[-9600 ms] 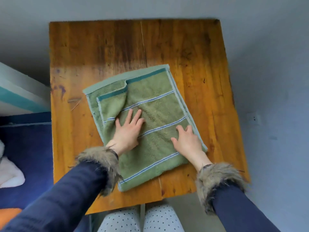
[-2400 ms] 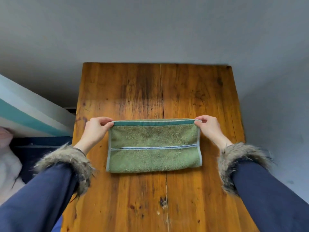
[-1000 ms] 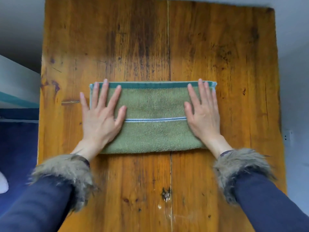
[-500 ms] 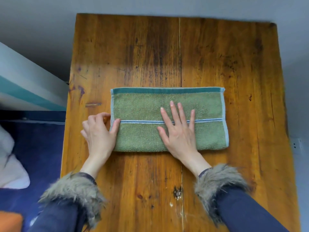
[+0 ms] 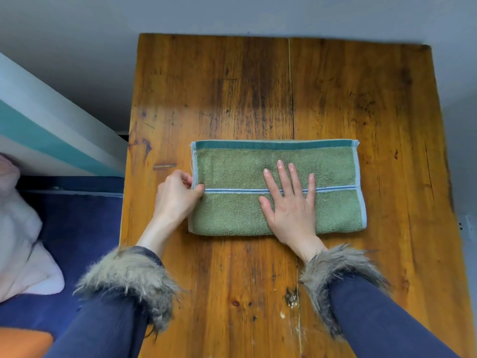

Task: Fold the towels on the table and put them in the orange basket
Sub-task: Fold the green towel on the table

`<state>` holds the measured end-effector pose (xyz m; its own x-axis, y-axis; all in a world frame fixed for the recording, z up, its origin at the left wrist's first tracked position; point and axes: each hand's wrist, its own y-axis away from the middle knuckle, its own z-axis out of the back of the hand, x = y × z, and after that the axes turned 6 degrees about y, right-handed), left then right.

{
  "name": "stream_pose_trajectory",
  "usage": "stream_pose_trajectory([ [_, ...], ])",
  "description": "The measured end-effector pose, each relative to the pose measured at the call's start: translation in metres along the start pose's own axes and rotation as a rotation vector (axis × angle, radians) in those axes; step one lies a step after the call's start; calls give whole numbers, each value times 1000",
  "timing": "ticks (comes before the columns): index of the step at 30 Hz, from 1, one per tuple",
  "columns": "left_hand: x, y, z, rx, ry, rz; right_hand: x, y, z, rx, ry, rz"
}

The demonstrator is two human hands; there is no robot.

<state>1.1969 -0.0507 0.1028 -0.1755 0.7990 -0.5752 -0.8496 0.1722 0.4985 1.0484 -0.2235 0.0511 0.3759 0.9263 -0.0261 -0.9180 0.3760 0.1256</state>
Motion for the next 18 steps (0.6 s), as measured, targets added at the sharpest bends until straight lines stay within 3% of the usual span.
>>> stream_pose_trajectory([
  [4, -1, -3, 17, 245, 366, 152, 1, 0, 1, -12, 0, -5],
  [7, -5, -2, 27, 415, 420, 146, 1, 0, 0, -9, 6, -7],
  [18, -4, 2, 38, 520, 581, 170, 2, -2, 3, 24, 10, -2],
])
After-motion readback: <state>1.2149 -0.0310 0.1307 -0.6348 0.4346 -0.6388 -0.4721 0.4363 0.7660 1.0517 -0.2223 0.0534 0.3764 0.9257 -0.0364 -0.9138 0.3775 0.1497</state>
